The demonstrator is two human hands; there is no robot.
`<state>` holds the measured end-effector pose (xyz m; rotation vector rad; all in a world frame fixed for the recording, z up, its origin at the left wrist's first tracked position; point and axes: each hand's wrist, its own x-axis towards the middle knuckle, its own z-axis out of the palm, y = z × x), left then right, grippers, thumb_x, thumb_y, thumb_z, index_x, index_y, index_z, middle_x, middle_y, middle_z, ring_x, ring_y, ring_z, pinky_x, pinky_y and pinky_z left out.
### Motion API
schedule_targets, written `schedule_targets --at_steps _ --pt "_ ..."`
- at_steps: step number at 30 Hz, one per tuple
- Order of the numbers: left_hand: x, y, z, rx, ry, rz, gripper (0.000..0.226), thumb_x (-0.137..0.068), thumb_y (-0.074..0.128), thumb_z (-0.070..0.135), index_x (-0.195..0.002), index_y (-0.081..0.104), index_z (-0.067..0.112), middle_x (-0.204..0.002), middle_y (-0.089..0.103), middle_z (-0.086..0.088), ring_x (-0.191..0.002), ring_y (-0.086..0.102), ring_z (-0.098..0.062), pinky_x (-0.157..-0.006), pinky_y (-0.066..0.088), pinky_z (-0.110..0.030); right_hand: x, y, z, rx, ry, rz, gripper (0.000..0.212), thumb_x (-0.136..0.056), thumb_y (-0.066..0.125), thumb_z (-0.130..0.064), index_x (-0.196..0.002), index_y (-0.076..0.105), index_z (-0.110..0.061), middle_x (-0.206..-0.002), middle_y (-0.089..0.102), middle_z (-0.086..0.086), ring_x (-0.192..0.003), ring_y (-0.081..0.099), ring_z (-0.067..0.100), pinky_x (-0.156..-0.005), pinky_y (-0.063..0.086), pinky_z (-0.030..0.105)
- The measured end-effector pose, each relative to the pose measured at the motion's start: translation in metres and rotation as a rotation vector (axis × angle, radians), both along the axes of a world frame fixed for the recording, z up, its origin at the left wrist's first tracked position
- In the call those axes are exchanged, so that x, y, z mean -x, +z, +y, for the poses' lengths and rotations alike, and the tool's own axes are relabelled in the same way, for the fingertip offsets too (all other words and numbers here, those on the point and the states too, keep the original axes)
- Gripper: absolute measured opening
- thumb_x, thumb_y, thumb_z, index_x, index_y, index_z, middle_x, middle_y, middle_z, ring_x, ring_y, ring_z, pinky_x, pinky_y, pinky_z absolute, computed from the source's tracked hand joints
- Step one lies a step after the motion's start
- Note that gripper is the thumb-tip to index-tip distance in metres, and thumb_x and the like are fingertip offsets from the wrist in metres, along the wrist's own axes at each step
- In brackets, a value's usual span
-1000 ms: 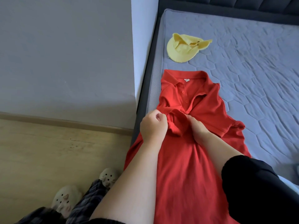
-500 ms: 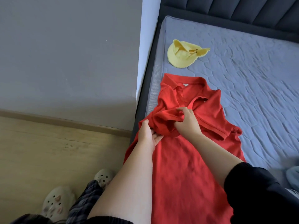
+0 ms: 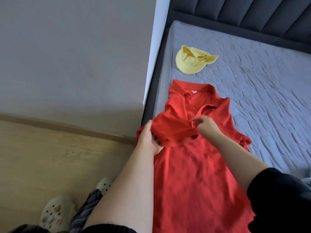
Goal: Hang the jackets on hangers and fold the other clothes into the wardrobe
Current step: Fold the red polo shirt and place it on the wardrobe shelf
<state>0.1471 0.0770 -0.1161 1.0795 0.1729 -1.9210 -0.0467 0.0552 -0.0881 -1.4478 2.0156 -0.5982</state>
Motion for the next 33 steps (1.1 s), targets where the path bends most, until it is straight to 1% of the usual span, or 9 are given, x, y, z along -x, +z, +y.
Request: schedule_targets --at_steps 5,8,11,14,18,22,27,30,33 --pt "0.005 -0.005 -0.002 0.027 -0.104 -0.216 0.026 -0.087 0.046 -0.009 -0.103 0.062 0.003 -0.068 0.065 -0.007 -0.051 0.063 -0.016 -0.042 0.053 -0.023 -0.034 0.009 -0.028 0.106 -0.122 -0.099 0.041 -0.090 0.058 -0.018 -0.128 0.053 -0.005 -0.113 0.061 0.006 -0.104 0.059 0.023 -0.081 0.039 0.020" --pt "0.007 -0.011 0.008 0.103 -0.087 -0.162 0.027 -0.085 0.040 -0.014 -0.094 0.062 0.000 -0.068 0.068 -0.009 -0.058 0.067 -0.017 -0.065 0.056 -0.032 -0.049 0.007 -0.054 0.046 -0.135 -0.118 0.054 -0.088 0.063 -0.042 -0.125 0.055 -0.004 -0.118 0.061 0.008 -0.114 0.056 0.026 -0.093 0.041 0.031" --pt "0.009 -0.018 0.010 0.171 -0.025 -0.076 0.026 -0.092 0.053 0.002 -0.116 0.061 0.007 -0.106 0.068 -0.013 -0.092 0.066 -0.024 -0.080 0.053 -0.039 -0.061 0.009 -0.072 -0.004 -0.101 -0.174 0.036 -0.090 0.061 -0.043 -0.089 0.062 -0.007 -0.072 0.052 -0.002 -0.077 0.052 0.019 -0.065 0.040 0.026" --pt "0.010 -0.018 0.008 0.166 0.117 0.159 0.031 -0.099 0.049 0.022 -0.124 0.058 0.006 -0.123 0.063 -0.015 -0.114 0.060 -0.027 -0.095 0.046 -0.043 -0.057 0.015 -0.089 0.111 -0.217 -0.315 0.020 -0.093 0.060 -0.026 -0.092 0.067 -0.007 -0.067 0.047 -0.003 -0.076 0.047 0.017 -0.052 0.037 0.019" --pt "0.015 -0.033 0.011 0.155 0.296 0.228 0.031 -0.102 0.039 0.014 -0.127 0.056 0.009 -0.126 0.061 -0.016 -0.113 0.059 -0.029 -0.107 0.039 -0.049 -0.033 0.007 -0.089 -0.010 -0.445 -0.417 0.034 -0.091 0.057 -0.018 -0.122 0.058 -0.003 -0.081 0.051 0.000 -0.086 0.051 0.018 -0.074 0.047 0.028" --pt "0.013 -0.033 0.021 0.147 0.215 0.200 0.030 -0.099 0.045 0.009 -0.124 0.060 0.010 -0.117 0.067 -0.014 -0.108 0.064 -0.028 -0.093 0.050 -0.046 -0.032 -0.008 -0.083 -0.121 -0.458 -0.593 0.043 -0.079 0.073 -0.035 -0.110 0.059 -0.009 -0.101 0.065 0.005 -0.092 0.065 0.025 -0.087 0.053 0.046" --pt "0.011 -0.019 0.020 0.133 0.104 0.158 0.034 -0.091 0.059 0.009 -0.125 0.060 0.008 -0.100 0.072 -0.011 -0.084 0.071 -0.022 -0.068 0.060 -0.034 -0.035 0.001 -0.082 -0.170 -0.195 -0.548 0.025 -0.087 0.068 -0.036 -0.090 0.062 -0.012 -0.108 0.065 0.007 -0.088 0.063 0.023 -0.091 0.051 0.045" --pt "0.014 -0.014 0.022 0.112 0.065 0.144 0.033 -0.093 0.054 0.003 -0.125 0.059 0.008 -0.095 0.072 -0.010 -0.073 0.072 -0.021 -0.059 0.060 -0.032 -0.027 0.011 -0.077 -0.090 -0.241 -0.627 0.040 -0.089 0.061 -0.048 -0.106 0.059 -0.012 -0.104 0.062 0.006 -0.094 0.061 0.024 -0.090 0.051 0.043" --pt "0.017 -0.014 0.025 0.135 0.027 0.044 0.031 -0.093 0.054 0.002 -0.121 0.060 0.014 -0.103 0.070 -0.010 -0.080 0.071 -0.022 -0.057 0.059 -0.032 -0.015 0.012 -0.053 -0.352 -0.062 -0.510 0.042 -0.091 0.055 -0.050 -0.118 0.047 -0.020 -0.097 0.050 0.004 -0.092 0.055 0.026 -0.078 0.047 0.039"
